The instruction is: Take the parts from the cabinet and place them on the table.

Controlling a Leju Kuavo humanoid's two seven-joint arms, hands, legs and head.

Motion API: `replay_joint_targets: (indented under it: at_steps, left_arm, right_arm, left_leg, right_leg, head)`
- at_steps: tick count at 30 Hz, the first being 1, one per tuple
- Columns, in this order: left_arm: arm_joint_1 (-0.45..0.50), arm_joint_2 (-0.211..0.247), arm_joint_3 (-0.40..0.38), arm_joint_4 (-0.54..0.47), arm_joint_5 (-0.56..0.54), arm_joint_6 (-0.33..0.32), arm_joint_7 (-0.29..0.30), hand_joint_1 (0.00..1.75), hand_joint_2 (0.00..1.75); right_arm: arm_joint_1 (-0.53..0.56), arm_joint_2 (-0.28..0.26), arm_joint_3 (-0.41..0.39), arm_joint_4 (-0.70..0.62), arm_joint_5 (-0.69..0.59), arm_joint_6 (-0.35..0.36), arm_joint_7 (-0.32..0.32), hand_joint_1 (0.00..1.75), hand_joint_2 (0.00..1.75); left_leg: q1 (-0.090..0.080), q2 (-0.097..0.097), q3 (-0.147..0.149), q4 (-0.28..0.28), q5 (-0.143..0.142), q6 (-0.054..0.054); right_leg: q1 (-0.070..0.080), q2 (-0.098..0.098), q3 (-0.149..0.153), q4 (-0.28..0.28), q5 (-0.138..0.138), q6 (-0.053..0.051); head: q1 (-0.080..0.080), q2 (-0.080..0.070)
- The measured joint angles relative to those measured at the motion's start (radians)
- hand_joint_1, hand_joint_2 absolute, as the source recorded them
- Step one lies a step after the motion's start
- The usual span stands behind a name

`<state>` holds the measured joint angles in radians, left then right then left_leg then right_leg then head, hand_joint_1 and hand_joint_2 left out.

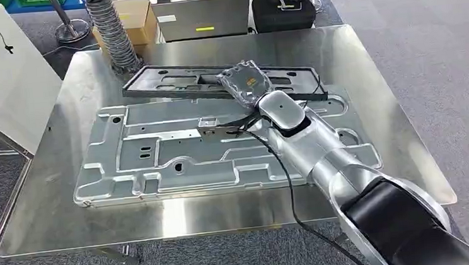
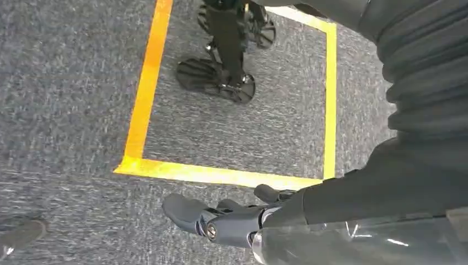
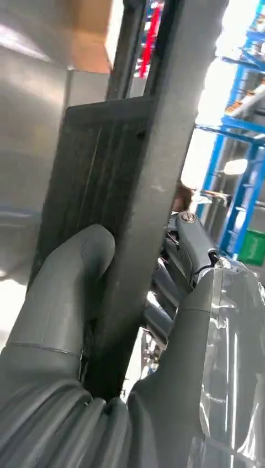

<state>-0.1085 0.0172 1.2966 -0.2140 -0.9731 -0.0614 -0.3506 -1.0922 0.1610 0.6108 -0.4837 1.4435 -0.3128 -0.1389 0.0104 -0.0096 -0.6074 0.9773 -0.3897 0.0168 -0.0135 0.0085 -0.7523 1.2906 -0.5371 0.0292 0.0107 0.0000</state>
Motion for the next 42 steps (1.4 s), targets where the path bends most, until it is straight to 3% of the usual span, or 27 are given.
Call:
replay_joint_targets:
  at_steps: [2, 3, 7, 9, 10, 12, 13, 14, 15, 18, 19, 20, 22, 24, 25, 27, 29, 30, 31, 32, 33, 34, 35, 38, 39, 40, 42]
  left_arm:
    - [0.0, -0.001, 0.0, 0.0, 0.0, 0.0, -0.002, 0.0, 1.75]
    - [0.0, -0.001, 0.0, 0.0, 0.0, -0.001, -0.003, 0.0, 1.75]
    - [-0.001, -0.002, 0.0, 0.0, -0.001, -0.003, -0.02, 0.0, 1.75]
    - [0.002, -0.002, 0.0, 0.0, -0.003, -0.005, -0.029, 0.0, 1.75]
    - [0.003, -0.003, 0.0, 0.0, -0.004, -0.007, -0.034, 0.0, 1.75]
    - [0.005, -0.003, 0.0, 0.0, -0.006, -0.008, -0.04, 0.0, 1.75]
    - [0.008, -0.003, 0.0, 0.0, -0.008, -0.01, -0.044, 0.0, 1.75]
    - [0.012, -0.004, 0.0, 0.0, -0.009, -0.012, -0.048, 0.0, 1.75]
    - [0.015, -0.005, 0.0, 0.0, -0.01, -0.015, -0.055, 0.0, 1.75]
    - [0.016, -0.005, 0.0, 0.0, -0.01, -0.017, -0.065, 0.0, 1.75]
    - [0.014, -0.005, 0.0, 0.0, -0.01, -0.017, -0.066, 0.0, 1.75]
    - [0.012, -0.005, 0.0, 0.0, -0.01, -0.018, -0.068, 0.0, 1.75]
    - [0.013, -0.008, 0.0, 0.0, -0.01, -0.02, -0.069, 0.0, 1.75]
    - [0.014, -0.011, 0.0, 0.0, -0.01, -0.024, -0.07, 0.0, 1.75]
    - [0.014, -0.012, 0.0, 0.0, -0.01, -0.029, -0.07, 0.0, 1.75]
    - [0.014, -0.012, 0.0, 0.0, -0.008, -0.034, -0.07, 0.0, 1.75]
    - [0.013, -0.013, 0.0, 0.0, -0.008, -0.035, -0.07, 0.0, 1.75]
    - [0.014, -0.013, 0.0, 0.0, -0.009, -0.035, -0.069, 0.0, 1.75]
    - [0.014, -0.013, 0.0, 0.0, -0.01, -0.035, -0.069, 0.0, 1.75]
    - [0.014, -0.015, 0.0, 0.0, -0.011, -0.037, -0.069, 0.0, 0.0]
    - [0.014, -0.016, 0.0, 0.0, -0.011, -0.039, -0.07, 0.0, 0.0]
    - [0.014, -0.02, 0.0, 0.0, -0.011, -0.046, -0.073, 0.0, 0.0]
    - [0.014, -0.023, 0.0, 0.0, -0.011, -0.051, -0.074, 0.0, 0.0]
    - [0.013, -0.023, 0.0, 0.0, -0.011, -0.054, -0.074, 0.0, 0.0]
    - [0.013, -0.023, 0.0, 0.0, -0.011, -0.054, -0.075, 0.0, 0.0]
    - [0.014, -0.025, 0.0, 0.0, -0.011, -0.055, -0.076, 0.0, 0.0]
    - [0.013, -0.025, 0.0, 0.0, -0.011, -0.055, -0.077, 0.0, 0.0]
  right_arm:
    - [0.0, 0.008, 0.005, 0.003, -0.038, 0.005, -0.044, 1.75, 1.75]
    - [0.002, 0.012, 0.005, 0.003, -0.068, 0.01, -0.076, 1.75, 1.75]
    - [0.059, 0.05, 0.017, -0.012, -0.219, 0.087, -0.194, 1.75, 1.75]
    - [0.092, 0.06, 0.042, -0.039, -0.313, 0.137, -0.225, 1.75, 1.75]
    - [0.104, 0.066, 0.057, -0.051, -0.361, 0.159, -0.235, 1.75, 1.75]
    - [0.121, 0.069, 0.081, -0.069, -0.435, 0.192, -0.238, 1.75, 1.75]
    - [0.13, 0.068, 0.098, -0.077, -0.475, 0.209, -0.235, 1.75, 1.75]
    - [0.136, 0.065, 0.114, -0.083, -0.508, 0.219, -0.229, 1.75, 1.75]
    - [0.138, 0.063, 0.131, -0.088, -0.54, 0.227, -0.228, 1.75, 1.75]
    - [0.133, 0.052, 0.165, -0.099, -0.642, 0.258, -0.228, 1.75, 1.75]
    - [0.132, 0.049, 0.172, -0.101, -0.67, 0.27, -0.232, 1.75, 1.75]
    - [0.13, 0.047, 0.179, -0.103, -0.695, 0.28, -0.234, 1.75, 1.75]
    - [0.134, 0.042, 0.196, -0.111, -0.745, 0.312, -0.247, 1.75, 1.75]
    - [0.135, 0.034, 0.209, -0.115, -0.762, 0.322, -0.247, 1.75, 1.75]
    - [0.136, 0.029, 0.214, -0.117, -0.772, 0.328, -0.248, 0.0, 0.0]
    - [0.144, 0.024, 0.23, -0.118, -0.791, 0.338, -0.249, 0.0, 0.0]
    - [0.17, 0.021, 0.245, -0.117, -0.801, 0.346, -0.25, 0.0, 0.0]
    - [0.181, 0.019, 0.252, -0.117, -0.805, 0.346, -0.25, 0.0, 0.0]
    - [0.185, 0.018, 0.258, -0.117, -0.806, 0.346, -0.248, 0.0, 0.0]
    - [0.184, 0.015, 0.266, -0.117, -0.807, 0.346, -0.248, 0.0, 0.0]
    - [0.182, 0.013, 0.27, -0.117, -0.813, 0.346, -0.248, 0.0, 0.0]
    - [0.179, 0.011, 0.273, -0.117, -0.826, 0.345, -0.248, 0.0, 0.0]
    - [0.177, 0.011, 0.277, -0.118, -0.838, 0.344, -0.249, 0.0, 0.0]
    - [0.175, 0.005, 0.284, -0.118, -0.854, 0.344, -0.249, 0.0, 0.0]
    - [0.175, 0.003, 0.286, -0.122, -0.858, 0.344, -0.249, 0.0, 0.0]
    - [0.173, 0.001, 0.288, -0.125, -0.862, 0.344, -0.25, 0.0, 0.0]
    - [0.167, -0.002, 0.289, -0.133, -0.867, 0.344, -0.25, 0.0, 0.0]
  left_leg:
    - [0.003, 0.0, 0.001, 0.01, -0.009, -0.009]
    - [0.003, 0.001, 0.0, 0.017, -0.015, -0.016]
    - [0.005, 0.004, 0.003, 0.018, -0.02, -0.04]
    - [0.009, 0.004, 0.0, 0.029, -0.035, -0.049]
    - [0.008, 0.004, -0.019, 0.073, -0.069, -0.053]
    - [0.01, 0.004, -0.096, 0.243, -0.152, -0.061]
    - [0.01, 0.004, -0.132, 0.318, -0.177, -0.064]
    - [0.011, 0.004, -0.145, 0.346, -0.176, -0.064]
    - [0.011, 0.005, -0.133, 0.321, -0.152, -0.063]
    - [0.013, 0.008, 0.008, 0.062, -0.033, -0.058]
    - [0.01, 0.01, 0.025, 0.026, -0.054, -0.052]
    - [0.006, 0.007, 0.025, 0.023, -0.047, -0.04]
    - [0.002, 0.007, 0.024, 0.028, -0.048, -0.03]
    - [0.01, 0.01, 0.031, 0.019, -0.038, -0.014]
    - [0.01, 0.01, 0.03, 0.019, -0.037, -0.009]
    - [0.008, 0.015, 0.027, 0.019, -0.035, -0.004]
    - [0.006, 0.017, 0.02, 0.02, -0.033, -0.001]
    - [0.005, 0.017, 0.018, 0.02, -0.032, 0.0]
    - [0.003, 0.015, 0.017, 0.021, -0.031, 0.0]
    - [0.002, 0.012, 0.017, 0.022, -0.031, 0.0]
    - [0.0, 0.009, 0.018, 0.023, -0.031, 0.0]
    - [0.0, 0.009, 0.017, 0.024, -0.03, -0.002]
    - [-0.008, 0.008, 0.013, 0.028, -0.03, -0.009]
    - [0.0, 0.007, 0.014, 0.021, -0.025, -0.026]
    - [-0.003, 0.007, 0.011, 0.026, -0.03, -0.03]
    - [0.0, 0.008, 0.004, 0.044, -0.046, -0.036]
    - [0.005, 0.007, -0.055, 0.179, -0.125, -0.044]
  right_leg:
    - [-0.004, -0.005, 0.08, -0.177, 0.095, 0.002]
    - [-0.005, -0.006, 0.121, -0.263, 0.124, -0.001]
    - [0.01, -0.001, 0.128, -0.274, 0.115, -0.032]
    - [0.002, -0.004, 0.137, -0.289, 0.123, -0.046]
    - [0.002, -0.006, 0.138, -0.291, 0.122, -0.053]
    - [0.004, -0.007, 0.138, -0.291, 0.121, -0.057]
    - [0.005, -0.008, 0.138, -0.291, 0.12, -0.058]
    - [0.005, -0.008, 0.139, -0.29, 0.12, -0.058]
    - [0.006, -0.007, 0.139, -0.29, 0.12, -0.058]
    - [0.005, 0.001, 0.145, -0.286, 0.116, -0.051]
    - [0.01, 0.003, 0.145, -0.284, 0.115, -0.046]
    - [0.013, 0.007, 0.144, -0.283, 0.115, -0.038]
    - [0.01, 0.008, 0.147, -0.287, 0.118, -0.026]
    - [0.009, 0.007, 0.149, -0.282, 0.108, -0.013]
    - [0.008, 0.004, 0.137, -0.25, 0.083, -0.01]
    - [0.007, 0.002, 0.067, -0.098, -0.001, -0.004]
    - [0.007, 0.001, 0.004, 0.037, -0.048, -0.002]
    - [0.007, 0.0, 0.006, 0.033, -0.035, -0.004]
    - [0.008, -0.001, 0.034, -0.015, -0.004, -0.008]
    - [0.008, -0.001, 0.08, -0.099, 0.036, -0.013]
    - [0.012, 0.0, 0.136, -0.2, 0.077, -0.023]
    - [0.019, 0.0, 0.174, -0.278, 0.084, -0.037]
    - [0.02, -0.004, 0.175, -0.285, 0.088, -0.037]
    - [0.024, -0.005, 0.173, -0.287, 0.091, -0.044]
    - [0.01, -0.008, 0.179, -0.303, 0.101, -0.051]
    - [0.01, -0.009, 0.182, -0.308, 0.104, -0.055]
    - [0.01, -0.01, 0.18, -0.308, 0.104, -0.058]
  head:
    - [0.0, 0.0]
    - [0.0, 0.0]
    - [-0.001, 0.0]
    - [-0.002, 0.0]
    - [-0.005, 0.0]
    - [-0.005, 0.0]
    - [-0.005, 0.0]
    - [-0.005, 0.0]
    - [-0.005, 0.0]
    - [-0.005, 0.0]
    - [-0.005, 0.0]
    - [-0.003, 0.0]
    - [-0.004, 0.0]
    - [-0.004, 0.0]
    - [-0.001, 0.0]
    - [0.0, 0.0]
    - [0.0, 0.0]
    - [0.0, 0.0]
    - [0.0, 0.0]
    - [0.001, 0.0]
    - [0.0, 0.0]
    - [0.0, 0.0]
    - [-0.004, 0.0]
    - [0.0, 0.0]
    - [-0.002, 0.0]
    - [-0.002, 0.0]
    - [-0.004, 0.0]
